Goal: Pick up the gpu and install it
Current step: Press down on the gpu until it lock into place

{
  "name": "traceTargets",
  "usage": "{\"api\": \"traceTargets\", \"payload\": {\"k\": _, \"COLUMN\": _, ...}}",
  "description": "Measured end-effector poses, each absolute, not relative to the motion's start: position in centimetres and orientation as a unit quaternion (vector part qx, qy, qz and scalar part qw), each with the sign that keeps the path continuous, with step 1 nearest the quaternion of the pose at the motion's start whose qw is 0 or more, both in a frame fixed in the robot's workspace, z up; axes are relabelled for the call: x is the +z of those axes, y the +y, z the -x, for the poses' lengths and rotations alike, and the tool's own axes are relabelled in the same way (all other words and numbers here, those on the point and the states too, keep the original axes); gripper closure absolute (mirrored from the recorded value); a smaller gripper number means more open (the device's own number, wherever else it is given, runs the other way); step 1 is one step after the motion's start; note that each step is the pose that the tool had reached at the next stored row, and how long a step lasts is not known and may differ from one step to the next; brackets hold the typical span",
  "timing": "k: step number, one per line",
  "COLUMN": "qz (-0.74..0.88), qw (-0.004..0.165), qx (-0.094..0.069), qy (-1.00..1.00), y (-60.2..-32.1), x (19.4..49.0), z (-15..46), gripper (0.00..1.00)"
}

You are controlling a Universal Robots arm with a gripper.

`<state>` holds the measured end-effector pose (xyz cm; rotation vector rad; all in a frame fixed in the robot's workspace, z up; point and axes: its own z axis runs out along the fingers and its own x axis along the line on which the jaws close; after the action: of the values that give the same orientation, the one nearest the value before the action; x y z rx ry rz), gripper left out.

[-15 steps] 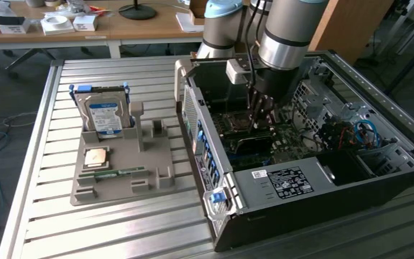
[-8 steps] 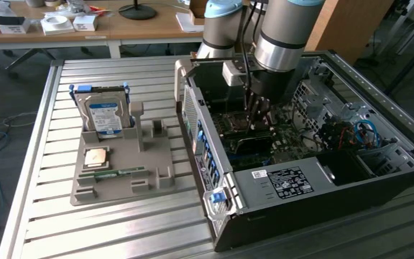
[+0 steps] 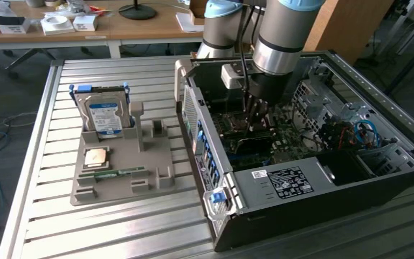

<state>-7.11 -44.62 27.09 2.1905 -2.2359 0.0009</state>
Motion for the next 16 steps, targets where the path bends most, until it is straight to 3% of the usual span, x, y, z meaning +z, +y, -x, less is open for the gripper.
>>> {"api": "traceTargets", "payload": {"k": 16, "qz": -0.7, "qw": 0.006, "qx": 0.0, "qy": -0.714, "y": -44.62, "x": 26.43, "z": 7.12, "gripper": 0.89}}
